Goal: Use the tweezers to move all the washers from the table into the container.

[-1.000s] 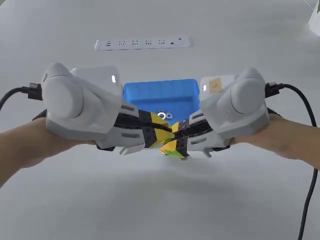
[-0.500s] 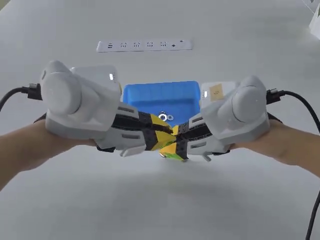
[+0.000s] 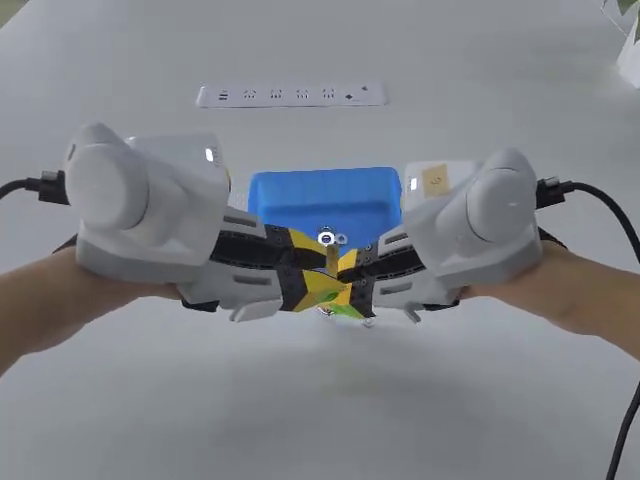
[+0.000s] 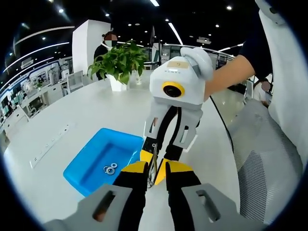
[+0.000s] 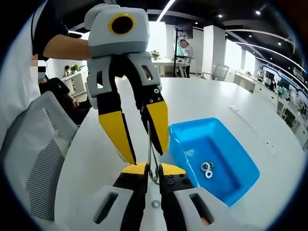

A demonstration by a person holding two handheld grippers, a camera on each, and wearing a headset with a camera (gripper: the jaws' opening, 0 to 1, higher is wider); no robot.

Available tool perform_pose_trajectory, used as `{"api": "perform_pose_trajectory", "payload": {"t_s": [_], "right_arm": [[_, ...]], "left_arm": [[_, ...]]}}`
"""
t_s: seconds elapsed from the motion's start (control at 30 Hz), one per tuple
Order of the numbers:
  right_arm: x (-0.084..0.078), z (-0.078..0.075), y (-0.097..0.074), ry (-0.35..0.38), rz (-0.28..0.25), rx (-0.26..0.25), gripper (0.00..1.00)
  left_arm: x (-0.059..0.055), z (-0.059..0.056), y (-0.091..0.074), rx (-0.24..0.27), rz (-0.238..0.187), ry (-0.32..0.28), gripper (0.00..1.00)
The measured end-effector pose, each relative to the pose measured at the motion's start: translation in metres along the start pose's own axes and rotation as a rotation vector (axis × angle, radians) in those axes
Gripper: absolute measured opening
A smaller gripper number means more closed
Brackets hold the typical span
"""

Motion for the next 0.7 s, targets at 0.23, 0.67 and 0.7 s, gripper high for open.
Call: {"api": "perform_pose_trajectory", "payload": {"t_s": [0.23,0.67,0.7], "right_arm": [[0.007,0.001,-0.006,0.0,-0.002,-0.006,0.09],[0.024,0.01,-0.019,-0.044,-0.003,-0.022,0.09],[0.026,0.011,-0.02,-0.045,-0.004,-0.023,0.09]], "left_arm": [[-0.008,-0.008,-0.019,0.014,-0.043,-0.103,0.28],[-0.034,-0.032,-0.053,0.115,-0.034,-0.159,0.46],[-0.035,-0.032,-0.055,0.12,-0.036,-0.163,0.46]]}}
Point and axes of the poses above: the centre of the closed fingertips' face, and the gripper's own axes: y roughly forward along the fingers, z roughly to its left, x roughly out of its top, the point moved 9 cm from there along -y, roughly backward along the fingers, and after that the axes turned 1 degree about y, right-handed, at the moved point
